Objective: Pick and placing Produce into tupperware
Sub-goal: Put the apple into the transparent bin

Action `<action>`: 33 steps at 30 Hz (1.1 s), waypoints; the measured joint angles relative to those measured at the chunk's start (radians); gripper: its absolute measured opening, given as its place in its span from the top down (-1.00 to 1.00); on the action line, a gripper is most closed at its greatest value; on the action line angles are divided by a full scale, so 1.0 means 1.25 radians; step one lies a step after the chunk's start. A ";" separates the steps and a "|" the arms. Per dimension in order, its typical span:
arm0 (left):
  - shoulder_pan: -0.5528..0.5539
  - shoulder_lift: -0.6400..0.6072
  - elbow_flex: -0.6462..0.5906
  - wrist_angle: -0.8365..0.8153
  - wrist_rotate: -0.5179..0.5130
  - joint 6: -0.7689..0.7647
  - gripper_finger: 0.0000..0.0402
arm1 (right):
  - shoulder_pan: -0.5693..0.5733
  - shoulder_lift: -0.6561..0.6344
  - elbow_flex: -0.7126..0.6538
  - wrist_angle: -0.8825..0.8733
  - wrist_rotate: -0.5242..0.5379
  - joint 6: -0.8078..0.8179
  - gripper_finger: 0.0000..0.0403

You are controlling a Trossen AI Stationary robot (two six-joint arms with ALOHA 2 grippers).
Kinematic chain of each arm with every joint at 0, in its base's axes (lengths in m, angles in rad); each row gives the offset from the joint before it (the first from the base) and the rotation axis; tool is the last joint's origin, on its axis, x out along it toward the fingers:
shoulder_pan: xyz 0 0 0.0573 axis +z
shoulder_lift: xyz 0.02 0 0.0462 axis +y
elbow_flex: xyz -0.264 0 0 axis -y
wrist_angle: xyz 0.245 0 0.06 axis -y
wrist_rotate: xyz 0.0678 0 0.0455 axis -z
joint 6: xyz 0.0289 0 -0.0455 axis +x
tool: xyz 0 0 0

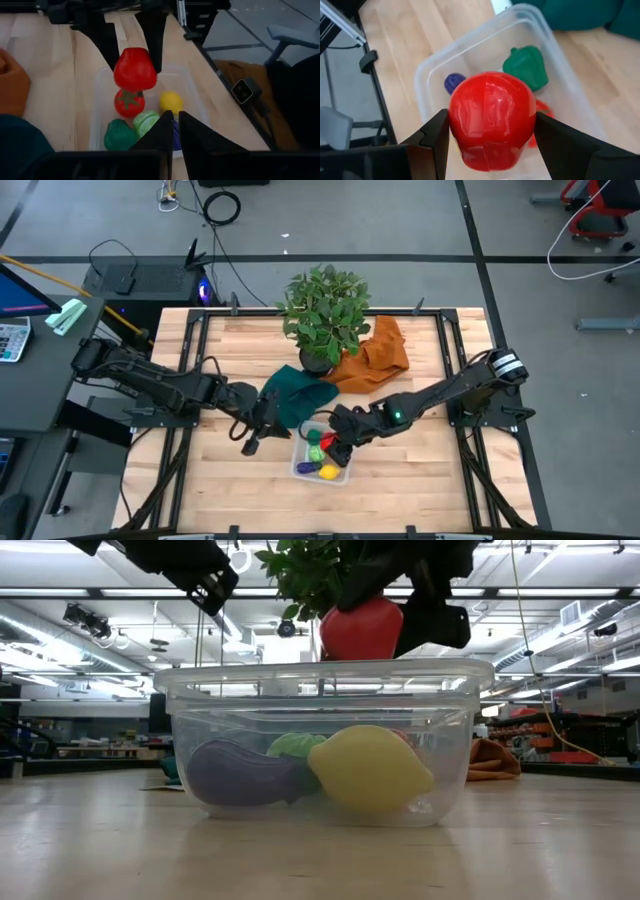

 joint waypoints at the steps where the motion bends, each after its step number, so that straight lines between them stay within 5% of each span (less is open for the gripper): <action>1: 0.000 0.000 0.000 0.002 0.002 -0.002 0.84 | 0.005 0.000 0.000 0.000 -0.003 0.005 0.00; 33: 0.001 0.000 0.000 0.007 -0.001 0.005 0.88 | 0.016 0.087 0.000 0.042 -0.058 -0.031 0.00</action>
